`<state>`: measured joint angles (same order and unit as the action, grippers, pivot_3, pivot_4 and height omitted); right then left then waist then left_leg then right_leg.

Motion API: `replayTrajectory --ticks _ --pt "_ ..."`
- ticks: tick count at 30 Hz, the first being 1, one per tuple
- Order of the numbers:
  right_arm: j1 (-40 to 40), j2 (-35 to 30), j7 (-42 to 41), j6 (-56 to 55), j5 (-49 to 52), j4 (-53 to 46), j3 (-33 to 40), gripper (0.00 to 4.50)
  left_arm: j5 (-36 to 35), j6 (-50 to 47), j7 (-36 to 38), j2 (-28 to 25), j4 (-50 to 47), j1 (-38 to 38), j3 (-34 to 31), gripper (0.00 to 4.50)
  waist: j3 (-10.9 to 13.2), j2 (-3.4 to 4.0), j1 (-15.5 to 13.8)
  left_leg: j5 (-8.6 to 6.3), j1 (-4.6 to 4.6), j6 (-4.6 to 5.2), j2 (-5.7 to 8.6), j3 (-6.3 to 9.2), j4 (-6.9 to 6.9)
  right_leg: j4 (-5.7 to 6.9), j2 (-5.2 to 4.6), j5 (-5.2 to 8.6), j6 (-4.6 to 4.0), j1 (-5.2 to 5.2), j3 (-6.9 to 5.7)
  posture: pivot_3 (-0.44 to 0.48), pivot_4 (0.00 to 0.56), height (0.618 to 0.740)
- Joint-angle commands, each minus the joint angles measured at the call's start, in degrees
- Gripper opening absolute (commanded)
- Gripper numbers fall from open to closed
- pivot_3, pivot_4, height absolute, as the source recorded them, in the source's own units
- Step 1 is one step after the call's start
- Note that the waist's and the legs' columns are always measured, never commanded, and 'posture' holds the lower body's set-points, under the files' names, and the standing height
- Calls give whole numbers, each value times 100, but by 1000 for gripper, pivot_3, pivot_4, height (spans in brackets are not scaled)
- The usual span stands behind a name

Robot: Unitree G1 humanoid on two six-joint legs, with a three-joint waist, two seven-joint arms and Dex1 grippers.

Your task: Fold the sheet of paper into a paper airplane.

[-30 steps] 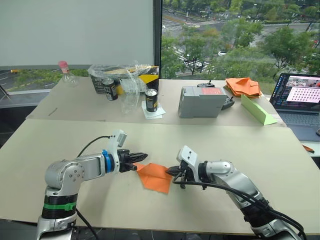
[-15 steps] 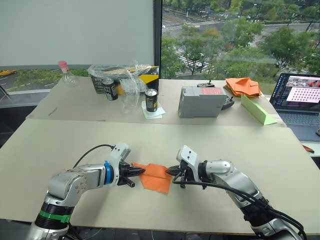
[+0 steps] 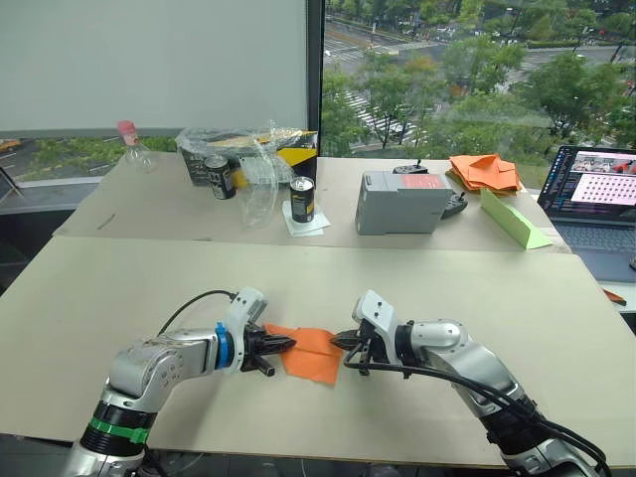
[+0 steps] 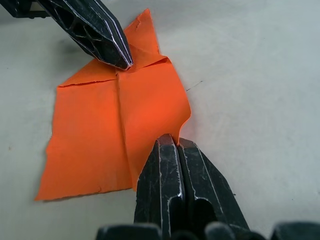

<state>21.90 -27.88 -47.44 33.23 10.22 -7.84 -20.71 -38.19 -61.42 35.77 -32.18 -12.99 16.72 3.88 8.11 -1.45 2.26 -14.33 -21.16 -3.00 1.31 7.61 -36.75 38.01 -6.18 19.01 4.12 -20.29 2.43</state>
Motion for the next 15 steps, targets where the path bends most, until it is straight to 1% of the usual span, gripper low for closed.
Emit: replayTrajectory --ticks 1,7,11,14,15 --pt "-147 -127 63 173 -218 248 -89 19 259 93 15 -33 231 -163 176 0 0 1 -1 0 0 0 0 -1 0 -1 0 0 0 0 0 0 150 740" --pt "-156 -106 70 200 -129 213 7 19 387 253 -9 -4 702 -24 48 0 -2 2 -12 -1 3 1 0 0 0 0 0 0 1 4 -1 0 150 740" --pt "-174 -41 79 214 19 133 172 1227 358 266 -5 13 729 -17 65 0 -2 3 -9 -1 3 2 0 0 0 0 0 0 1 4 -1 0 150 740" --pt "-160 79 116 312 303 -21 450 2284 339 255 -14 41 680 -35 105 0 -2 3 -5 -1 4 2 0 0 0 1 0 0 1 4 -1 0 150 740" --pt "-148 107 138 368 390 -50 525 2284 339 252 -17 47 671 -39 112 0 -2 3 -4 -1 4 2 0 0 0 2 0 0 1 4 -1 0 150 740"
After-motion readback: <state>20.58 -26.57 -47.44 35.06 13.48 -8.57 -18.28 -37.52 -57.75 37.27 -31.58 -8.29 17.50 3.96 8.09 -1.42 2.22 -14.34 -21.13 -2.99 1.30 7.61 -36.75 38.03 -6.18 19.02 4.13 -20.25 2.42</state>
